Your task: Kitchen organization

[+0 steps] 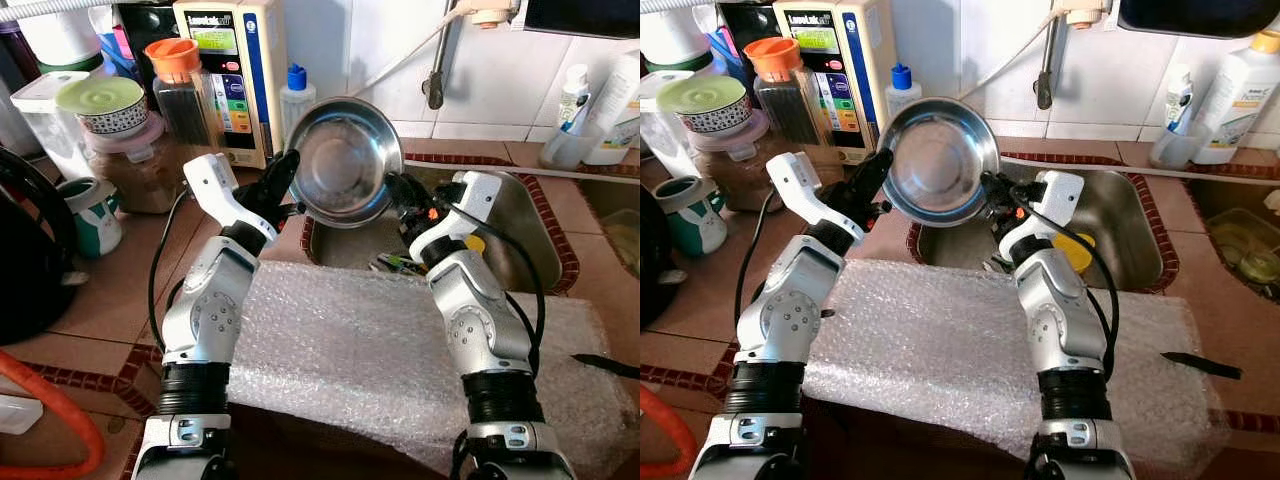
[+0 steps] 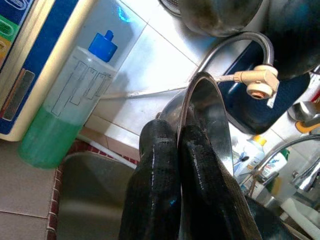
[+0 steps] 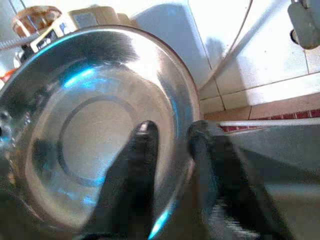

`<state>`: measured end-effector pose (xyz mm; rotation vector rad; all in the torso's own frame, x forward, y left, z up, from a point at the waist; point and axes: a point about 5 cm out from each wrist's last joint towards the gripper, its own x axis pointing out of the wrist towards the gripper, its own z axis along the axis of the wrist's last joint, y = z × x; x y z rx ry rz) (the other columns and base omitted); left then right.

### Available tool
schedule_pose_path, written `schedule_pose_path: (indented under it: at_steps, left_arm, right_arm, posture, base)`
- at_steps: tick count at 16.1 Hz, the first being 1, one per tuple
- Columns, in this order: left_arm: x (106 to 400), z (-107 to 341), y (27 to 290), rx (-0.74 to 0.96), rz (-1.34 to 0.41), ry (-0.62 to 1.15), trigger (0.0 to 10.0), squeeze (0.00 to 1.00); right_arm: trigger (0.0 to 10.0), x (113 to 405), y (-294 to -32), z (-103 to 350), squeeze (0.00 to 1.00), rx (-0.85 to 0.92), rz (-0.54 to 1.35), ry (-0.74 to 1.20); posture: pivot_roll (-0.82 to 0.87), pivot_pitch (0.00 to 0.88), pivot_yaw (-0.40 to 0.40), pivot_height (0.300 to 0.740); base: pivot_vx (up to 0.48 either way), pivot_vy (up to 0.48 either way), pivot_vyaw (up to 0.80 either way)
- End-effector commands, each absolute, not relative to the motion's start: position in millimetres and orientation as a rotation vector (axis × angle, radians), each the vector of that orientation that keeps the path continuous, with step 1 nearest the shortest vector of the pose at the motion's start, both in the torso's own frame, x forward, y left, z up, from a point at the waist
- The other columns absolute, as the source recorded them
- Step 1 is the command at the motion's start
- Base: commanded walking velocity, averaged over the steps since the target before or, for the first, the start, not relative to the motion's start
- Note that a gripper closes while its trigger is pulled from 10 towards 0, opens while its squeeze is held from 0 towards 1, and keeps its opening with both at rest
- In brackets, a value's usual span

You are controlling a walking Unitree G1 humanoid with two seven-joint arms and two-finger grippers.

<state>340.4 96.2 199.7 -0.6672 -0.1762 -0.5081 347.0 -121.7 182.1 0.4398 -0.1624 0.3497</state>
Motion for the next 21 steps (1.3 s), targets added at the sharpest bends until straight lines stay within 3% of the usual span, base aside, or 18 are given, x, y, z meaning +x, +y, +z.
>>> schedule_pose_path:
  at_steps: [1,10,14,15,16,17,18,19,21]
  left_arm:
    - [337,211,90,-0.671,-0.572,-0.215,0.0,0.00]
    - [336,209,90,-0.665,-0.579,-0.202,0.0,0.00]
    - [336,210,90,-0.663,-0.584,-0.202,0.0,0.00]
    - [336,210,89,-0.664,-0.588,-0.201,0.0,0.00]
    - [336,209,89,-0.664,-0.591,-0.200,0.0,0.00]
    - [336,209,89,-0.664,-0.592,-0.200,0.0,0.00]
    - [335,209,89,-0.664,-0.594,-0.199,0.0,0.00]
    - [335,209,88,-0.663,-0.597,-0.196,0.0,0.00]
    - [335,208,87,-0.664,-0.601,-0.193,0.0,0.00]
  right_arm:
    - [10.0,350,-123,182,1.00,0.450,0.333,-0.154]
    - [10.0,354,-139,197,1.00,0.384,0.220,-0.266]
    - [10.0,357,-139,187,1.00,0.410,0.217,-0.208]
    - [10.0,357,-134,183,0.88,0.429,0.243,-0.182]
    - [10.0,358,-131,182,0.32,0.440,0.256,-0.177]
    - [10.0,358,-130,181,0.18,0.444,0.263,-0.175]
    - [4.2,358,-128,181,0.00,0.456,0.276,-0.174]
    - [0.0,359,-125,182,0.00,0.475,0.292,-0.173]
    - [0.0,360,-121,185,0.00,0.479,0.305,-0.176]
  posture:
    - [0.00,0.000,0.086,0.740]
    - [0.00,0.000,0.088,0.740]
    - [0.01,0.000,0.088,0.740]
    - [0.01,0.000,0.087,0.740]
    - [0.01,0.000,0.088,0.740]
    - [0.01,0.000,0.089,0.740]
    - [0.01,0.000,0.090,0.740]
    - [0.01,0.000,0.091,0.740]
    - [0.01,0.000,0.091,0.740]
  base:
    - [0.000,0.000,0.00]
    - [0.000,0.000,0.00]
    - [0.000,0.000,0.00]
    - [0.000,0.000,0.00]
    - [0.000,0.000,0.00]
    - [0.000,0.000,0.00]
    - [0.000,0.000,0.00]
    - [0.000,0.000,0.00]
    - [0.000,0.000,0.00]
